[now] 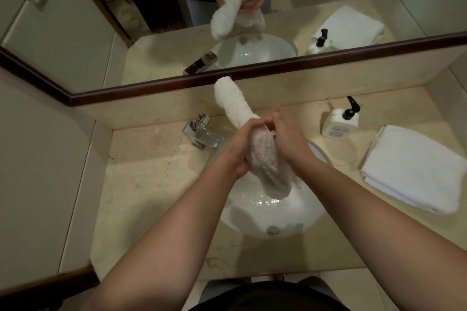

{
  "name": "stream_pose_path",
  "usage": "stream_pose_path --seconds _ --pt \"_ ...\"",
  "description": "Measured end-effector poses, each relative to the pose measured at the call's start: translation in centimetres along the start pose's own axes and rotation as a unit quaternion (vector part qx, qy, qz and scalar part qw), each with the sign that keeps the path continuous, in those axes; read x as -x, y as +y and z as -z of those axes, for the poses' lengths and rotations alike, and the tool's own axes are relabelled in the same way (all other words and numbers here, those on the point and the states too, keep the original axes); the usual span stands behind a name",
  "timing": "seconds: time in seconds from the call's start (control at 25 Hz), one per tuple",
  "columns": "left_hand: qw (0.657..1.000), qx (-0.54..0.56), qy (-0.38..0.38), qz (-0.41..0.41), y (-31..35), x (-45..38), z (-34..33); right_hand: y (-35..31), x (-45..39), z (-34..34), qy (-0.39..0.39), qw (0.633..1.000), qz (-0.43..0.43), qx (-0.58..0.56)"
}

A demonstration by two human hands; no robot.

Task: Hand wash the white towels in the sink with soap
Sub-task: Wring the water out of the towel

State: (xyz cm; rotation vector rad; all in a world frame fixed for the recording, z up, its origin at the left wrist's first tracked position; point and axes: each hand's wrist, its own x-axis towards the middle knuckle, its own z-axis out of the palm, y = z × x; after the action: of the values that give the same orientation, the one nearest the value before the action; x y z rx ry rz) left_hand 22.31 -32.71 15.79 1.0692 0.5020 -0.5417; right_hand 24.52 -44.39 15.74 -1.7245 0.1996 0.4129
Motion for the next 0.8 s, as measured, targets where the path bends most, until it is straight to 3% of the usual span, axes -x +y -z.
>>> stream_pose_path --seconds 0.04,0.12,0.28,0.36,0.6,0.72,0.8 --pt "1.000 0.027 -0.015 -0.003 0.1 -0.1 0.4 -0.3 -0.5 0.5 0.017 0.998 0.046 0.044" --pt "0.996 0.079 -0.043 0.003 0.1 -0.3 0.9 -1.1 -1.7 1.1 -0.011 0.998 0.047 0.043" --pt "0.975 0.170 -0.141 -0.008 -0.4 -0.1 1.3 -1.6 -3.4 0.6 -0.131 0.976 -0.093 -0.149" --pt "0.961 0.230 -0.149 -0.023 -0.6 0.0 1.3 -2.0 -4.0 -0.1 -0.188 0.959 -0.152 -0.148" --pt "0.954 0.287 -0.027 -0.082 0.9 -0.3 2.3 -1.6 -2.2 -0.5 -0.316 0.908 -0.198 -0.192" --pt "0.952 0.269 0.068 -0.130 1.1 -1.3 3.7 -1.7 -0.9 0.2 -0.404 0.887 -0.199 -0.103" --pt "0.948 0.253 0.134 -0.137 1.1 -2.2 4.6 -1.2 -1.2 -0.4 -0.394 0.903 -0.167 -0.039"
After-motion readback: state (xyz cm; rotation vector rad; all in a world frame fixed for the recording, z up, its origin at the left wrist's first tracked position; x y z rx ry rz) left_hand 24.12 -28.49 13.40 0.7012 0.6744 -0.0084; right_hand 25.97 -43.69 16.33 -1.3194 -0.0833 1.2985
